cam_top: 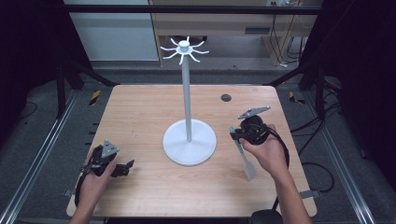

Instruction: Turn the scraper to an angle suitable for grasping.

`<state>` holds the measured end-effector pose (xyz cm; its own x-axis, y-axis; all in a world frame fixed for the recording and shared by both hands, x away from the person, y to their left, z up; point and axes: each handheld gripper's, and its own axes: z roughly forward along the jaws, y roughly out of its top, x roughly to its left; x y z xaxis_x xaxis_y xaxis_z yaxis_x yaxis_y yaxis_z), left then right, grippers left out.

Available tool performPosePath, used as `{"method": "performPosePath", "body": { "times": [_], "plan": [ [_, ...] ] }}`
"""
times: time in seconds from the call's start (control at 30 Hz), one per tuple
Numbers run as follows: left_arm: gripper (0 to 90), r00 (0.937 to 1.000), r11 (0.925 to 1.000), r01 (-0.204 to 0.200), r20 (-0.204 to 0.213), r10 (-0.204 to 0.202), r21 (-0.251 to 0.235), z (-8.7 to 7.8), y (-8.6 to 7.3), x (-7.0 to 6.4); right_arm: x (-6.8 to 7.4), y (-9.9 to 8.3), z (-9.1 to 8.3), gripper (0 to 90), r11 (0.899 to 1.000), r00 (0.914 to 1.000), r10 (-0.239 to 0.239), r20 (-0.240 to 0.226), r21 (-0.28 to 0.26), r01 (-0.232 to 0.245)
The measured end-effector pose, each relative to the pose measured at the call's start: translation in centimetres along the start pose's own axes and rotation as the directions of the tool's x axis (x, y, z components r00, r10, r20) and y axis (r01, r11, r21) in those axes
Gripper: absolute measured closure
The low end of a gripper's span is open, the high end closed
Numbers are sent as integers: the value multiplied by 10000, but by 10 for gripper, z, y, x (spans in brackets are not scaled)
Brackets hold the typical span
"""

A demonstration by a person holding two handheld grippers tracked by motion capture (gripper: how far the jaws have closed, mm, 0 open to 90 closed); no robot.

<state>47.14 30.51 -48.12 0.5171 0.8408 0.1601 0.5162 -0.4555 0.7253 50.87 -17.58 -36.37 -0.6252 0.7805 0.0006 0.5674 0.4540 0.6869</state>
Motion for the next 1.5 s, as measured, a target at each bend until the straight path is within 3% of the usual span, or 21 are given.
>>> {"method": "performPosePath", "body": {
  "times": [0.27,0.5,0.83,1.13,1.5],
  "plan": [
    [34,10000,10000,30,-7,-30,-1,0,0,0,2,11,-20,747,9964,9999,18,154,-846,-5],
    [34,10000,10000,49,-8,-49,-15,-1,-1,1,3,22,-34,747,9869,9998,79,201,-1615,-46],
    [34,10000,10000,51,-2,-51,8,-1,-1,1,6,35,-46,747,9624,9998,62,179,-2717,-11],
    [34,10000,10000,15,-30,-15,23,-1,-1,0,10,46,-51,747,9494,10000,28,5,-3142,-25],
    [34,10000,10000,1,-18,-1,64,0,-1,-1,14,62,-65,747,9252,9999,68,-108,-3793,-104]
  ]
}}
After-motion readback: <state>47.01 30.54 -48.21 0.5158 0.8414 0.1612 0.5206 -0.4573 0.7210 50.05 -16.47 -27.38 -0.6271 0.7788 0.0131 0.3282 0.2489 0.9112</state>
